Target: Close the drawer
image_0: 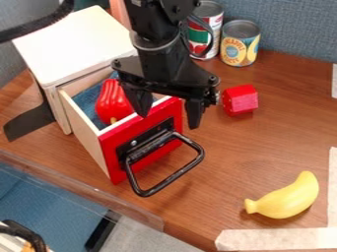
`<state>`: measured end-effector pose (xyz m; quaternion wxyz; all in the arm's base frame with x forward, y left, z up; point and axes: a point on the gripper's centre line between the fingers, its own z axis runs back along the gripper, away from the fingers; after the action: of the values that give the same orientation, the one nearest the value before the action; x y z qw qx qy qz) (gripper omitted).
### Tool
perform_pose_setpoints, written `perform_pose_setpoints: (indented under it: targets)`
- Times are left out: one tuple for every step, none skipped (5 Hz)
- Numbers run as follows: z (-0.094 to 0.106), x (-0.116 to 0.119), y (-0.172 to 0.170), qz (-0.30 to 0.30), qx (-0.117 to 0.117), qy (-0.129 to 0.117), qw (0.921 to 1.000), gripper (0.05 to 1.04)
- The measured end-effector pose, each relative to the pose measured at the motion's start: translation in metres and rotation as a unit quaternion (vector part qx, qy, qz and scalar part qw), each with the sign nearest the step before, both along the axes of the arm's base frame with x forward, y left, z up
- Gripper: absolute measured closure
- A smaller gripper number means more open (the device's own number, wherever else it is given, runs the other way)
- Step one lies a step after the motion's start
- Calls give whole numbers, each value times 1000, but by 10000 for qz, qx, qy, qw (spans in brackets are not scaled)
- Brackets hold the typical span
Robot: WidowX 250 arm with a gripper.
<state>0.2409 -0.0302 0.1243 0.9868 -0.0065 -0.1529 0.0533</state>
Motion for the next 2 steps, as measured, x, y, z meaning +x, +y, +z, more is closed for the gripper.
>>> perform_pose_setpoints:
  targets:
    - [-4,-1,0,3,6,84,10000,82]
    - [-4,-1,-2,-130,19,73,9999,82]
